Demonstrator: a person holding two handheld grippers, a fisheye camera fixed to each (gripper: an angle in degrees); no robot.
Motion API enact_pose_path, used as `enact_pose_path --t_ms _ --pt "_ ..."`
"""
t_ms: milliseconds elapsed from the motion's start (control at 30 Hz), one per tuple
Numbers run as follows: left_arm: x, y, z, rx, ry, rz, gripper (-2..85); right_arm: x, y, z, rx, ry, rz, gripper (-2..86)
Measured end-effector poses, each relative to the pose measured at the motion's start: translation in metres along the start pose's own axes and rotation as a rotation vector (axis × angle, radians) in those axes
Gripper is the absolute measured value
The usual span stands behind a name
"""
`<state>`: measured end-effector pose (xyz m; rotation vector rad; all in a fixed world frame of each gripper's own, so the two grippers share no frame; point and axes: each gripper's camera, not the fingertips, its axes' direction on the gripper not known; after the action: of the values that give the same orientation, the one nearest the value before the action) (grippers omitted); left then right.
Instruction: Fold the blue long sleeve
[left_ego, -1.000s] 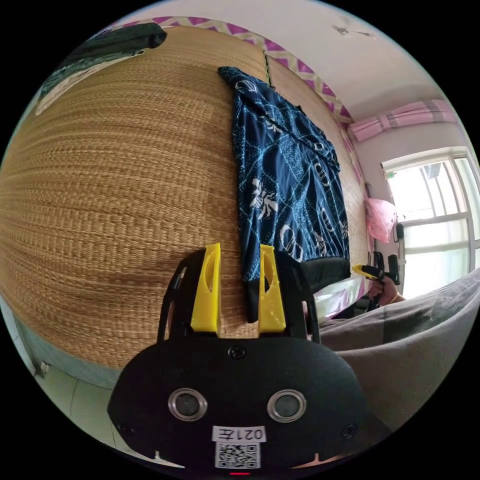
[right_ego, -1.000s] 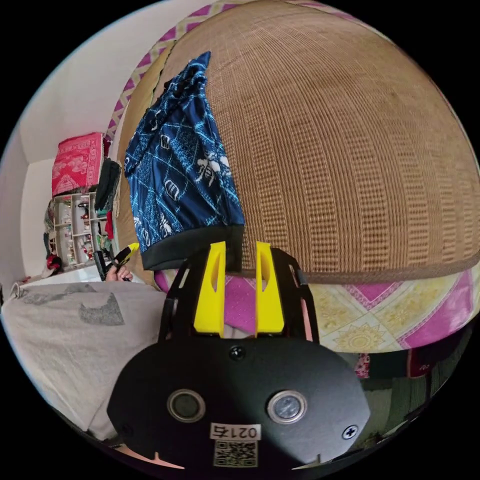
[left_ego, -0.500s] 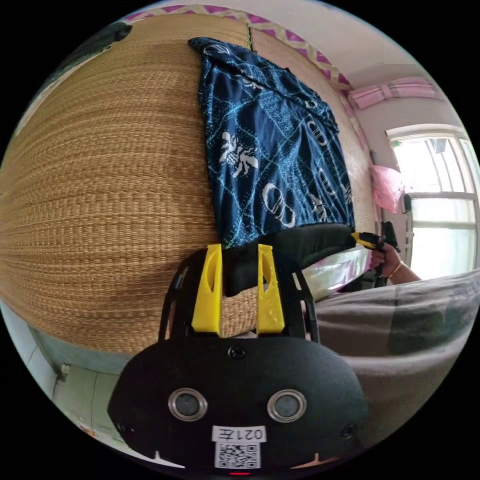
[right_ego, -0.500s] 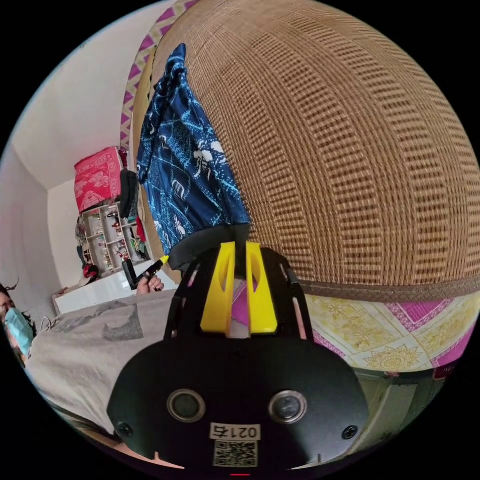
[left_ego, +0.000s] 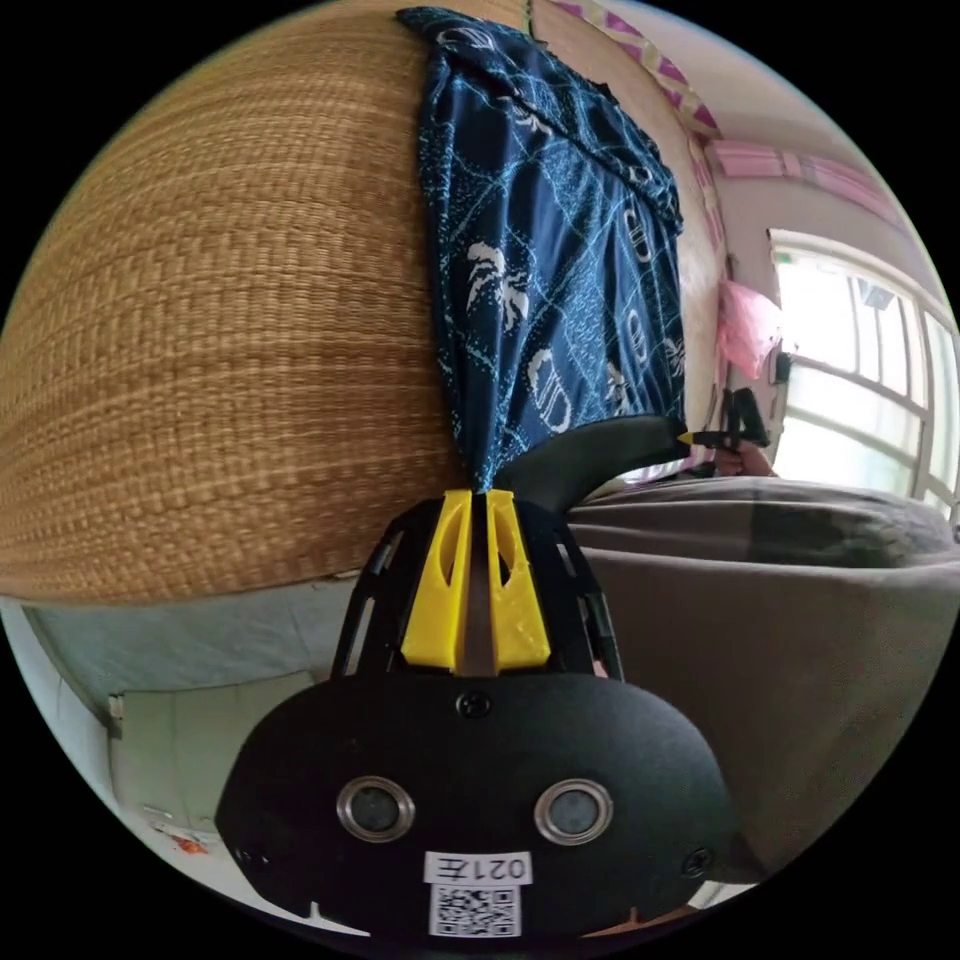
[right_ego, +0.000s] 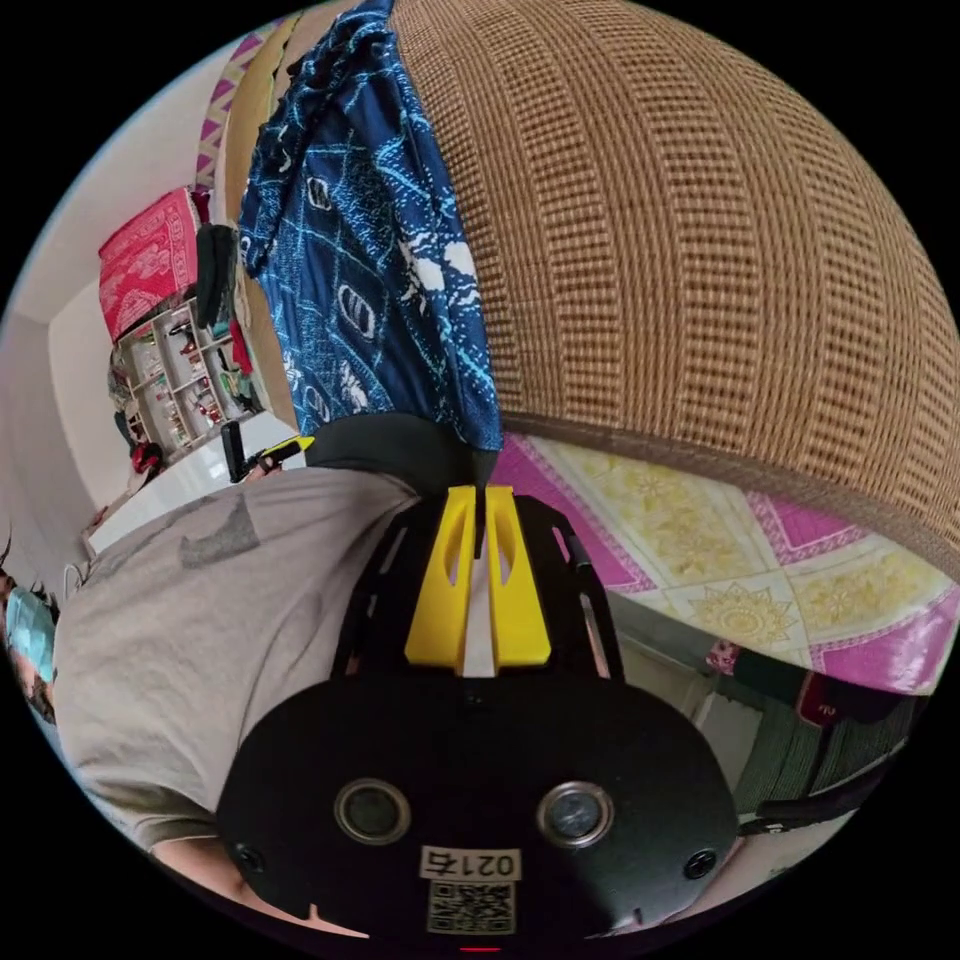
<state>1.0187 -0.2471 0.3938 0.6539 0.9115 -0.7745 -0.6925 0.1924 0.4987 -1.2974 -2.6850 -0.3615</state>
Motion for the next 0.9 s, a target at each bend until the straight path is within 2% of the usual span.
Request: enact_pose_path --t_ms 100,233,367,467,633,800,900 --pt "-0.002 -0.015 -0.032 0.037 0.124 -0.035 -0.8 -0.017 -0.001 -0.031 0.022 -0.106 -0.053 0.0" --pt "0.027 -0.073 -0.097 0.02 0.069 0.06 -0.8 -0.051 -0.02 -0.088 0.095 -0.194 -0.149 -0.3" --pt "0.054 -0.152 -0.172 0.096 0.027 0.167 -0.8 -0.086 -0.065 -0.154 0.211 -0.356 -0.24 -0.4" --pt "0.056 -0.218 -0.208 0.127 0.052 0.192 -0.8 -0.111 -0.108 -0.193 0.263 -0.387 -0.295 -0.1" --pt "0.022 -0.332 -0.22 0.141 0.098 0.112 -0.2 -0.124 -0.189 -0.235 0.319 -0.393 -0.281 0.6" --pt "-0.042 -0.418 -0.187 0.16 0.243 -0.042 4.5 -0.103 -0.256 -0.245 0.44 -0.353 -0.094 4.7" --pt "-0.08 -0.419 -0.184 0.327 0.354 -0.115 7.8 -0.093 -0.253 -0.255 0.553 -0.357 -0.053 8.0"
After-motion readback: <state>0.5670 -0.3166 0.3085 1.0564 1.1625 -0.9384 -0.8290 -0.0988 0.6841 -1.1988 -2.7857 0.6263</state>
